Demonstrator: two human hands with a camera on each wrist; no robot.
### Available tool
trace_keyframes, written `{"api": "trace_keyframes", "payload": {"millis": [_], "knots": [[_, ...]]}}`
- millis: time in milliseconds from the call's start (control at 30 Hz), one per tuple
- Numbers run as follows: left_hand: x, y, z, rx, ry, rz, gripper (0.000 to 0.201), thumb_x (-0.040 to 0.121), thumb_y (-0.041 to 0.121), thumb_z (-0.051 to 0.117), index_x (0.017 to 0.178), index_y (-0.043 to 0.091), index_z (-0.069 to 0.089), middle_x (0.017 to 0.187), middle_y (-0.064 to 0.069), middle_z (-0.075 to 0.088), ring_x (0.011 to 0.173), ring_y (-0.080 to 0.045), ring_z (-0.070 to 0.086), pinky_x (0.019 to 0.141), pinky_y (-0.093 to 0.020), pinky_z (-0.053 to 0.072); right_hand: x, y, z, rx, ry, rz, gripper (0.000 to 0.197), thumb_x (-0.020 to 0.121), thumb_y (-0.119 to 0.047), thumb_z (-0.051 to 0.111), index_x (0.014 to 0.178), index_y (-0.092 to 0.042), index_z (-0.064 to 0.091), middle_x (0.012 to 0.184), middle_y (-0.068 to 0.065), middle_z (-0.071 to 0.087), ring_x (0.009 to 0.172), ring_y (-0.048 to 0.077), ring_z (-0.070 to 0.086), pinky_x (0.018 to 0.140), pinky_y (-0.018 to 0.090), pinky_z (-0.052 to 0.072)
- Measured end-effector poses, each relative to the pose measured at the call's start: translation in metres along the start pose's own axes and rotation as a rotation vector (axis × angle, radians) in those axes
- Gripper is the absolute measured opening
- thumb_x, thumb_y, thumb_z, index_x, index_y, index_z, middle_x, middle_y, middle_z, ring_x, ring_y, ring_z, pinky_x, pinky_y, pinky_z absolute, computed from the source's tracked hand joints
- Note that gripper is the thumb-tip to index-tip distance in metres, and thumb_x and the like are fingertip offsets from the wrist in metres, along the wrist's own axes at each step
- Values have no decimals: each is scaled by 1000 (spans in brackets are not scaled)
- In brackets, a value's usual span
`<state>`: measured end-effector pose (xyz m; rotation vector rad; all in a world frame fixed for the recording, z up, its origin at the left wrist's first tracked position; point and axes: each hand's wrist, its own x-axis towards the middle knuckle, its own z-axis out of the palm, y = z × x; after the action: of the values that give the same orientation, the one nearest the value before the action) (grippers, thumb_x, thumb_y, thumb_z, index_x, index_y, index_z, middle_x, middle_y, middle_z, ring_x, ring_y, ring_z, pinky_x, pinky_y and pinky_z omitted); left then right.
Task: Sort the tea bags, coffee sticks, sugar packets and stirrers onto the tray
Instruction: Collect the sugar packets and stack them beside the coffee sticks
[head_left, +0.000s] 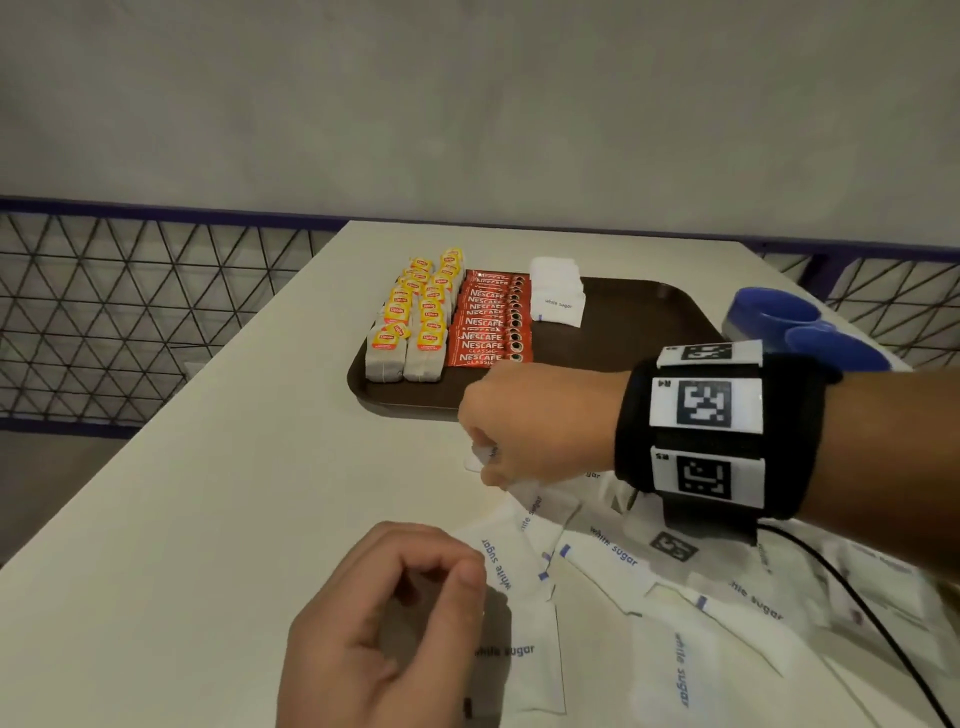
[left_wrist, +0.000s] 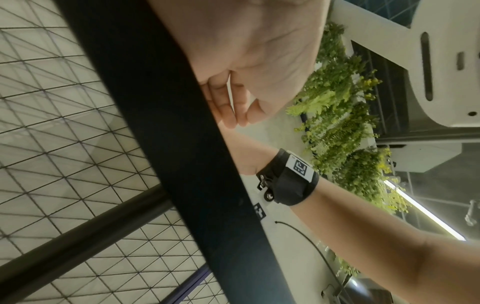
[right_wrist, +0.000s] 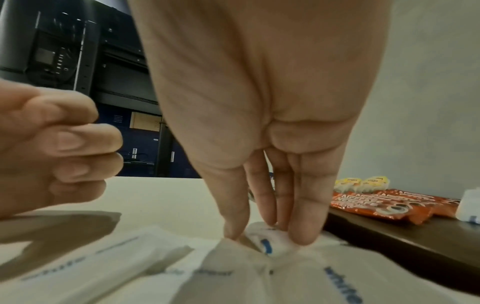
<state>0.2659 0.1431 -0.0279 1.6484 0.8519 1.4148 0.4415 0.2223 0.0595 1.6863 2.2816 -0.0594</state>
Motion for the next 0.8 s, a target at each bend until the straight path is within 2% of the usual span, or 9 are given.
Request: {"api": "trace_keyframes", "payload": {"millis": [133,233,300,333,400,467,567,700,800], "knots": [[1,6,-1,-108,-46,-198,27,63,43,73,77,20,76,70,-6,71,70,-32,66,68,-31,54,-11,-7,1,-32,66,-9,45,101,-25,58,64,-22,33,64,-5,43,54,9,41,64,29,48],[0,10,1,-92,-108,-266,8,74,19,81,78,21,75,74,-5,74,63,-19,66,66,-28,55,-22,-10,-2,-29,80,-21,43,101,-24,56,64,-22,34,64,-4,43,54,10,40,61,30,47],[-2,10,1,-15,-134,-278,18,81,9,77,85,26,74,85,-1,76,72,-15,69,70,-37,55,-27,-7,-4,29,133,-14,35,99,-22,55,67,-20,42,67,-2,49,57,13,45,58,30,44],[-2,10,1,37,-144,-270,21,81,11,73,90,30,73,91,3,75,82,-14,71,72,-40,56,-29,-5,-4,67,156,-12,26,98,-22,55,73,-18,51,72,0,56,63,15,52,61,32,47],[-2,12,0,122,-150,-274,34,70,16,63,98,35,68,101,9,72,99,-12,69,77,-46,57,-32,-3,-4,105,154,1,11,99,-25,56,99,-18,65,95,0,66,85,19,61,75,34,54],[-3,12,-1,214,-177,-261,45,64,18,58,103,40,63,106,14,68,107,-6,65,84,-43,56,-32,-5,-4,107,54,-9,23,101,-27,54,123,-21,62,109,-5,61,95,17,55,78,29,49],[-5,14,2,392,-291,-148,46,61,23,59,100,46,56,103,26,59,106,2,55,84,-26,46,-31,-13,-7,47,-73,-32,25,102,-15,49,124,-15,61,112,0,60,99,21,55,70,26,40],[-7,13,8,607,-437,-34,30,62,38,51,91,44,54,99,28,52,101,3,45,85,-25,35,-28,-18,-6,3,-60,-7,26,101,-9,48,123,-6,60,119,12,64,105,28,60,80,33,49],[-7,9,11,638,-399,-29,24,66,47,45,89,45,51,96,27,51,100,2,44,88,-27,37,-29,-18,-6,-37,-38,-2,31,103,-16,50,132,-6,58,129,12,59,115,27,57,84,29,42]]}}
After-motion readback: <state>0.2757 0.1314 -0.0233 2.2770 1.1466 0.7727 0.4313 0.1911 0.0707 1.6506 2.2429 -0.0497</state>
